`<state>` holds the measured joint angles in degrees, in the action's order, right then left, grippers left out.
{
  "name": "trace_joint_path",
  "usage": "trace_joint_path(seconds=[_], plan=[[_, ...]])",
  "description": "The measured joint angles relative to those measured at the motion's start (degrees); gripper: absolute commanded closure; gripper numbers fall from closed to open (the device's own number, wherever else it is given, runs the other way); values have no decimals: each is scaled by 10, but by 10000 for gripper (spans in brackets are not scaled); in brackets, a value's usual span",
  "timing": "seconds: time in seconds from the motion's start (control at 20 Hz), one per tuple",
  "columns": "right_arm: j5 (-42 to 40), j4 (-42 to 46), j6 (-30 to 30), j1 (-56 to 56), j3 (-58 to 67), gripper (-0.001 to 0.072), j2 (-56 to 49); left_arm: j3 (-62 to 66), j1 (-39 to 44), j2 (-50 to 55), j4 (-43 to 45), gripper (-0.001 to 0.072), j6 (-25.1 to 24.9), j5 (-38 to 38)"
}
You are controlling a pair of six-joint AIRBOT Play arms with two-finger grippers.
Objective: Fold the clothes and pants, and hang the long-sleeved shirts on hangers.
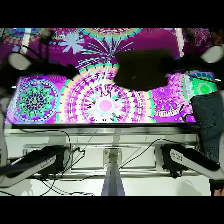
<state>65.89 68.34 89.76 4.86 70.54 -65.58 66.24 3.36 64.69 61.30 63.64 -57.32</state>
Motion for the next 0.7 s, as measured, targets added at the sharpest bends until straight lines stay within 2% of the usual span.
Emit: trace_joint_path(seconds=[0.2, 0.35, 0.5, 0.55, 0.6, 0.7], plan=[[103, 174, 167, 126, 7, 664, 129, 19, -20, -70, 11, 13, 0, 12], [198, 273, 251, 250, 9, 664, 202, 24, -24, -98, 14, 13, 0, 16], [264, 337, 314, 388, 9, 662, 256, 26, -26, -108, 16, 13, 0, 18], [275, 358, 327, 434, 9, 602, 268, 26, -26, -110, 16, 13, 0, 19], [281, 376, 337, 476, 9, 422, 277, 26, -27, -111, 16, 13, 0, 19], [291, 398, 347, 552, 9, 386, 287, 27, -27, -113, 16, 13, 0, 20]])
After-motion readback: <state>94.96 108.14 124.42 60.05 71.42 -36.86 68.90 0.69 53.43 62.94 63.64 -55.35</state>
